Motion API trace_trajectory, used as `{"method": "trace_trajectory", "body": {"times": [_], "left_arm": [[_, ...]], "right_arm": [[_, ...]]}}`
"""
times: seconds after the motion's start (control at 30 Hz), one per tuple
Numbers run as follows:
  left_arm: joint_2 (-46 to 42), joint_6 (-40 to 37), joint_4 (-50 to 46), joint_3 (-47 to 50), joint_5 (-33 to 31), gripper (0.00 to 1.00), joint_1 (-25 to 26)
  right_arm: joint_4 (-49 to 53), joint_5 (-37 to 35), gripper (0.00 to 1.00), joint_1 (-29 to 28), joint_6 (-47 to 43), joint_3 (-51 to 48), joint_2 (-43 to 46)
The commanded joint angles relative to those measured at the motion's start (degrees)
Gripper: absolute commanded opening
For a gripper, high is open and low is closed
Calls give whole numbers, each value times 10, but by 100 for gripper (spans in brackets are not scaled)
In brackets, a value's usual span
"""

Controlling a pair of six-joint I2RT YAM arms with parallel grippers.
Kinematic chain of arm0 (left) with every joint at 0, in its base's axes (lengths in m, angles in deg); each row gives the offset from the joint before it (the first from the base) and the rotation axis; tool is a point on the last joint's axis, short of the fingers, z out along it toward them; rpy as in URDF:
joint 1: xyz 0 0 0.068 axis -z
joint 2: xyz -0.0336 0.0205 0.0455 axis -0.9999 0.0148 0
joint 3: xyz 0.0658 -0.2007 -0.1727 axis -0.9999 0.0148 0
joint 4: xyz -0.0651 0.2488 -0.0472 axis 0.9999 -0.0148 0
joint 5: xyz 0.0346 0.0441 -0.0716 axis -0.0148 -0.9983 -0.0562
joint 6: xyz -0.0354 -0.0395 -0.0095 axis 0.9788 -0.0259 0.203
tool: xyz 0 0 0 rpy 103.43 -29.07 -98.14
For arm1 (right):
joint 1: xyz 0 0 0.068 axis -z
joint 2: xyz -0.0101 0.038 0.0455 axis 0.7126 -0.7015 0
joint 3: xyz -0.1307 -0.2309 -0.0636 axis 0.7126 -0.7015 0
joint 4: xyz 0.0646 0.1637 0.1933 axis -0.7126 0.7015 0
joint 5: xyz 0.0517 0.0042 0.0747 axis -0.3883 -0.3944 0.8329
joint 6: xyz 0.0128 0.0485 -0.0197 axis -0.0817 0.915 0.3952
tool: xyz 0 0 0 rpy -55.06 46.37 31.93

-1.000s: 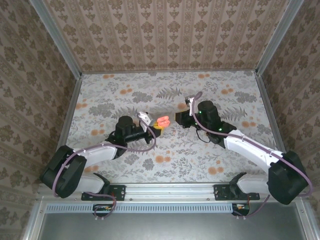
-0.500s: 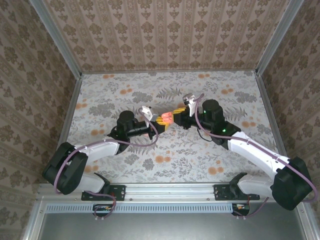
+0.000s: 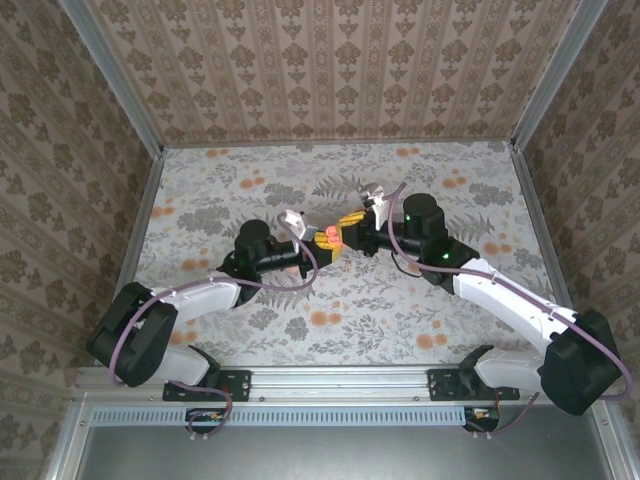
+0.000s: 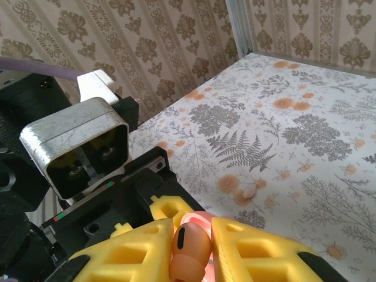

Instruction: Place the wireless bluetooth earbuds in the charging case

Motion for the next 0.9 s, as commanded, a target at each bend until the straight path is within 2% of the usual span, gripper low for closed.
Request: {"method": "trace_trajectory", "body": {"times": [0.0,0.87], "left_arm": [[4,21,32,-16,19,19,3],[11,56,66,-29,29,19,4]], "right_arm": [[-19,25,24,-5,-12,20,-10],[-7,41,23,-13,-47,31,-38]]}}
